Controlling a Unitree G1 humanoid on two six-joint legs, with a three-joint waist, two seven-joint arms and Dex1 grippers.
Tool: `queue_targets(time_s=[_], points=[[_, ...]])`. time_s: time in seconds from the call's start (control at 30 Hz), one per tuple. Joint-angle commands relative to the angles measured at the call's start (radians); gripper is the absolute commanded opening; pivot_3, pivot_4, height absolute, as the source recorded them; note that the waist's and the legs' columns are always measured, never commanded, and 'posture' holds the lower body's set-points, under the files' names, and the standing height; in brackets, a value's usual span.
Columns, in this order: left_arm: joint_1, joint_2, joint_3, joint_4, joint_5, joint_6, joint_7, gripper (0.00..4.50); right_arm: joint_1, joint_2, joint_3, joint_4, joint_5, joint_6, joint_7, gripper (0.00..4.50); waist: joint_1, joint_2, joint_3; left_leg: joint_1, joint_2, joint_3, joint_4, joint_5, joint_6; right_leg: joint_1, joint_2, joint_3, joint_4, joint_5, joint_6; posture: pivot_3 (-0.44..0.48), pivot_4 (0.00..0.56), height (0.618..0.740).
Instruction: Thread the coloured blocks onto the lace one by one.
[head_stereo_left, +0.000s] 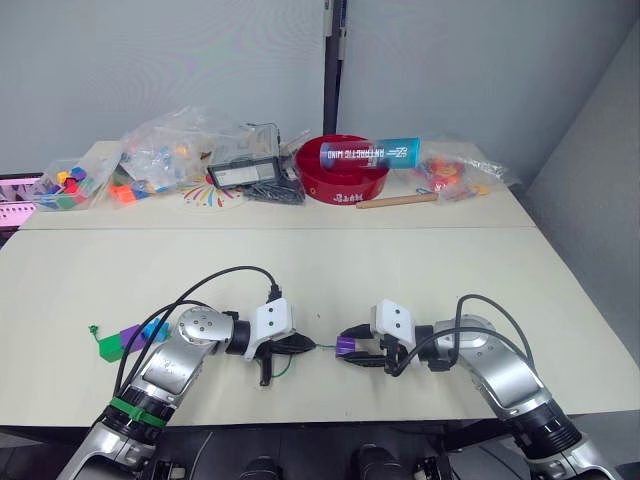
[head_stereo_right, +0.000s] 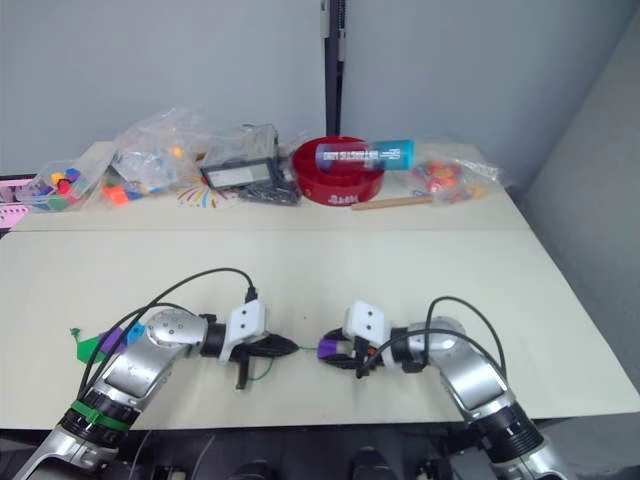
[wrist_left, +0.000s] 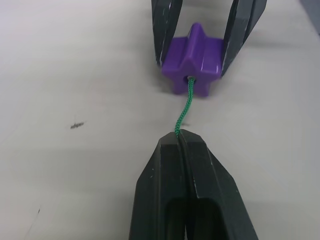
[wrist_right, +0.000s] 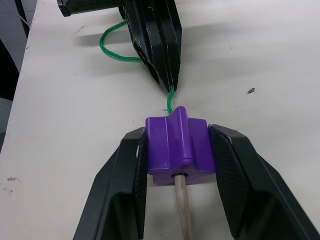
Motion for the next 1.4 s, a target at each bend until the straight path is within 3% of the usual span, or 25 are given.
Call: queue_targets(time_s=[0.03, 0.27, 0.47, 0.83, 0.87, 1.07, 1.4], points=[[-0.027, -0.016, -0.01, -0.054, -0.01, 0.015, 0.003, 0.0, 0.007, -0.005, 0.002, -0.018, 0.0, 0.005, -0.002, 1.37, 0.0, 0.0, 0.0, 0.0, 0.0, 0.0, 0.0, 0.0, 0.0, 0.0, 0.0, 0.0, 0.0, 0.0, 0.0, 0.0, 0.15, 0.74], [-0.069, -0.052, -0.055, -0.039, 0.016, 0.034, 0.015, 0.0, 0.001, 0.0, 0.007, -0.011, -0.002, 0.006, -0.004, 1.37, -0.001, 0.0, 0.0, 0.0, 0.0, 0.0, 0.0, 0.0, 0.0, 0.0, 0.0, 0.0, 0.0, 0.0, 0.0, 0.0, 0.15, 0.74], [-0.072, -0.025, -0.036, -0.078, -0.006, 0.098, 0.008, 0.0, 0.007, -0.004, 0.009, -0.016, 0.002, 0.012, 0.001, 1.37, -0.002, 0.0, 0.0, 0.0, 0.0, 0.0, 0.0, 0.0, 0.0, 0.0, 0.0, 0.0, 0.0, 0.0, 0.0, 0.0, 0.15, 0.74], [-0.073, 0.038, 0.011, -0.157, -0.07, 0.143, -0.029, 3.46, 0.005, -0.011, -0.023, -0.055, 0.062, 0.062, 0.015, 1.37, -0.001, 0.0, 0.0, 0.0, 0.0, 0.0, 0.0, 0.0, 0.0, 0.0, 0.0, 0.0, 0.0, 0.0, 0.0, 0.0, 0.15, 0.74], [-0.072, 0.038, 0.009, -0.157, -0.069, 0.141, -0.029, 3.49, 0.003, -0.01, -0.029, -0.062, 0.069, 0.065, 0.013, 2.41, -0.001, 0.0, 0.0, 0.0, 0.0, 0.0, 0.0, 0.0, 0.0, 0.0, 0.0, 0.0, 0.0, 0.0, 0.0, 0.0, 0.15, 0.74], [-0.074, 0.017, -0.023, -0.128, -0.04, 0.098, -0.029, 3.49, -0.004, -0.017, -0.071, -0.114, 0.112, 0.088, -0.002, 4.49, -0.001, 0.0, 0.0, 0.0, 0.0, 0.0, 0.0, 0.0, 0.0, 0.0, 0.0, 0.0, 0.0, 0.0, 0.0, 0.0, 0.15, 0.74], [-0.138, -0.067, -0.113, 0.011, 0.028, -0.023, -0.042, 3.49, 0.115, -0.153, -0.164, -0.212, 0.169, 0.118, 0.027, 4.49, 0.006, 0.0, 0.0, -0.001, 0.0, 0.0, 0.0, 0.0, 0.0, 0.001, 0.0, 0.0, -0.005, 0.001, 0.001, 0.0, 0.15, 0.74]])
